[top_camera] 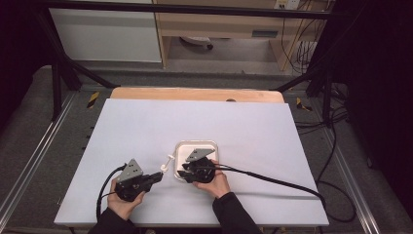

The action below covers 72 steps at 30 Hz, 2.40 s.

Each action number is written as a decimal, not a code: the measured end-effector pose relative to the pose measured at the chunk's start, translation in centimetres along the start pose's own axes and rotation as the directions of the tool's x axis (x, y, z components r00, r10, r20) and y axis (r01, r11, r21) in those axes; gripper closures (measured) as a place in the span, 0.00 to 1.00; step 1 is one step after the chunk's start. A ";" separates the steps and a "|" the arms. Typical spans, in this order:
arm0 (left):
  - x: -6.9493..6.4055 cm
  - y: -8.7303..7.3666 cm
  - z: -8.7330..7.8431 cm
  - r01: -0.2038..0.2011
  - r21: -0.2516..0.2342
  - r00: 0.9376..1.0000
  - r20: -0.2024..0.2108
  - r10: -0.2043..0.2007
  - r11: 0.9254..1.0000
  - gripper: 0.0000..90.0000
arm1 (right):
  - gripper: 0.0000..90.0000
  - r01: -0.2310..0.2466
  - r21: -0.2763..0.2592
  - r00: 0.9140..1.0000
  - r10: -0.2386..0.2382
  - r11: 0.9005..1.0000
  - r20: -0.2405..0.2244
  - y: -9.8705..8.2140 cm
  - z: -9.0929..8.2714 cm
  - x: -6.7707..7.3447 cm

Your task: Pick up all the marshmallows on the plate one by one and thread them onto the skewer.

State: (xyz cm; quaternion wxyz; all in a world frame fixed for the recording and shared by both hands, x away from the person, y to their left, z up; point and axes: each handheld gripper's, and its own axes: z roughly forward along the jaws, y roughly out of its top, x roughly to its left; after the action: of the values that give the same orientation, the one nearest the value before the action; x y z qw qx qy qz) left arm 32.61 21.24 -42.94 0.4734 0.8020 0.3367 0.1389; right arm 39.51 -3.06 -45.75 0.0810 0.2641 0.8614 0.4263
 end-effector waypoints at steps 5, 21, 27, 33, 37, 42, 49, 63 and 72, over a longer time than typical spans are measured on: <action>-0.1 0.0 0.0 -0.002 0.000 1.000 0.000 0.002 1.000 0.99 | 0.81 -0.007 0.001 1.000 0.007 1.000 0.002 0.0 0.0 0.1; -0.4 0.0 0.0 -0.015 0.000 1.000 0.012 0.015 1.000 0.99 | 0.82 -0.063 -0.104 0.998 0.063 0.993 -0.010 1.9 -4.6 -0.9; -0.7 0.0 0.2 -0.021 -0.002 1.000 0.020 0.022 1.000 0.99 | 0.83 -0.112 -0.173 0.994 0.108 0.979 -0.029 2.0 -7.2 -2.0; -0.9 0.0 0.3 -0.028 0.003 0.999 0.029 0.028 1.000 0.99 | 0.84 -0.157 -0.226 0.987 0.146 0.961 -0.063 2.0 -9.2 -2.8; -1.0 0.1 0.4 -0.033 0.004 0.999 0.034 0.033 0.999 0.99 | 0.84 -0.180 -0.257 0.983 0.162 0.950 -0.090 2.1 -10.0 -3.0; -1.1 0.1 0.4 -0.037 0.004 0.999 0.039 0.037 0.999 0.99 | 0.84 -0.213 -0.295 0.974 0.178 0.931 -0.141 2.5 -10.6 -3.1; -1.4 0.1 0.5 -0.051 0.004 0.998 0.047 0.051 0.999 0.99 | 0.84 -0.262 -0.329 0.959 0.206 0.907 -0.197 3.0 -10.7 -3.5; -1.6 0.2 0.7 -0.073 0.005 0.996 0.058 0.072 0.997 0.99 | 0.83 -0.324 -0.341 0.934 0.242 0.883 -0.262 3.3 -10.3 -4.2; -1.7 0.2 0.7 -0.087 0.011 0.994 0.065 0.086 0.996 0.99 | 0.83 -0.342 -0.331 0.924 0.249 0.880 -0.291 3.2 -9.8 -4.3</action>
State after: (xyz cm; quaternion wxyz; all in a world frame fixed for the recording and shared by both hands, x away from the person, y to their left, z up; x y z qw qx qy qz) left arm 31.81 19.53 -42.99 0.4721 0.8231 0.2871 0.1312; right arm 40.79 -10.48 -37.51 -0.0409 0.3194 0.7162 0.6192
